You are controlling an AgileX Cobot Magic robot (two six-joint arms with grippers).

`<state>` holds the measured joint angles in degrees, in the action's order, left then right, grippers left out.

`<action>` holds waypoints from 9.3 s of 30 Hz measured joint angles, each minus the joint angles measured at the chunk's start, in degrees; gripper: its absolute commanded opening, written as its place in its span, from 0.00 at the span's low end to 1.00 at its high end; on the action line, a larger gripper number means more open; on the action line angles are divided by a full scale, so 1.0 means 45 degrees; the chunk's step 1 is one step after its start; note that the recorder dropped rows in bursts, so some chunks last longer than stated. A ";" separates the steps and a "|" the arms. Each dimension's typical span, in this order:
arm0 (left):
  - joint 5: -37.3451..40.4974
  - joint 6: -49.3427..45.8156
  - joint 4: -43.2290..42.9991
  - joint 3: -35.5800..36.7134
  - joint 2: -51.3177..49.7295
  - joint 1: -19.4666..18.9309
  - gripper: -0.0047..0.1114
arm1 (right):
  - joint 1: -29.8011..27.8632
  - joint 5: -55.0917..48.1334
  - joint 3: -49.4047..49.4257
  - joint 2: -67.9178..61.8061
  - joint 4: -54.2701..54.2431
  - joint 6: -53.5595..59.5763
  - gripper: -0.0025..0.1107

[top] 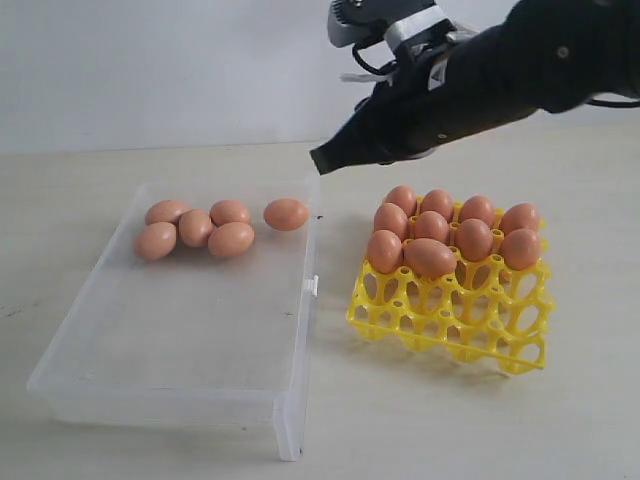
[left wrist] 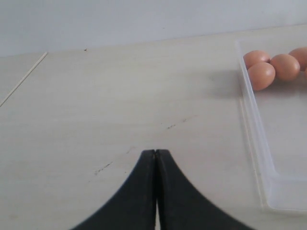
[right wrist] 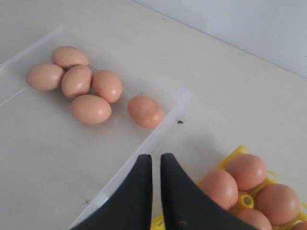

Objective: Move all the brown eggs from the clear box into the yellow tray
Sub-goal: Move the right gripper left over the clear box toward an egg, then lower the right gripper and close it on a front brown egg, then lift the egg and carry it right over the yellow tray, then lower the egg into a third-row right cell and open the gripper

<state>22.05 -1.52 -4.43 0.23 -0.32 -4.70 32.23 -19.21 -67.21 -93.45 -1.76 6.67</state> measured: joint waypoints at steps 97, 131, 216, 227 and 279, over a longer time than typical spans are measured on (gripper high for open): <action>0.0000 0.0000 0.0000 0.0000 0.0000 0.0000 0.04 | 0.1944 -0.9324 -1.2373 -1.0376 -0.3856 0.3057 0.02; 0.0000 0.0000 0.0000 0.0000 0.0000 0.0000 0.04 | 0.1687 0.3660 0.1245 -0.1322 -0.7779 0.7423 0.02; 0.0000 0.0000 0.0000 0.0000 0.0000 0.0000 0.04 | -0.2105 1.4129 0.8806 -0.3006 -0.3391 0.0183 0.02; 0.0000 0.0000 0.0000 0.0000 0.0000 0.0000 0.04 | -0.2105 1.4108 0.8806 -0.3006 -0.3190 0.0183 0.02; 0.0000 0.0000 0.0000 0.0000 0.0000 0.0000 0.04 | -0.2105 1.3270 0.8829 0.0132 -0.2912 -0.1796 0.53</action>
<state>22.05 -1.52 -4.43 0.23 -0.32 -4.70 22.76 40.50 -27.48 -92.85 -14.87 -1.41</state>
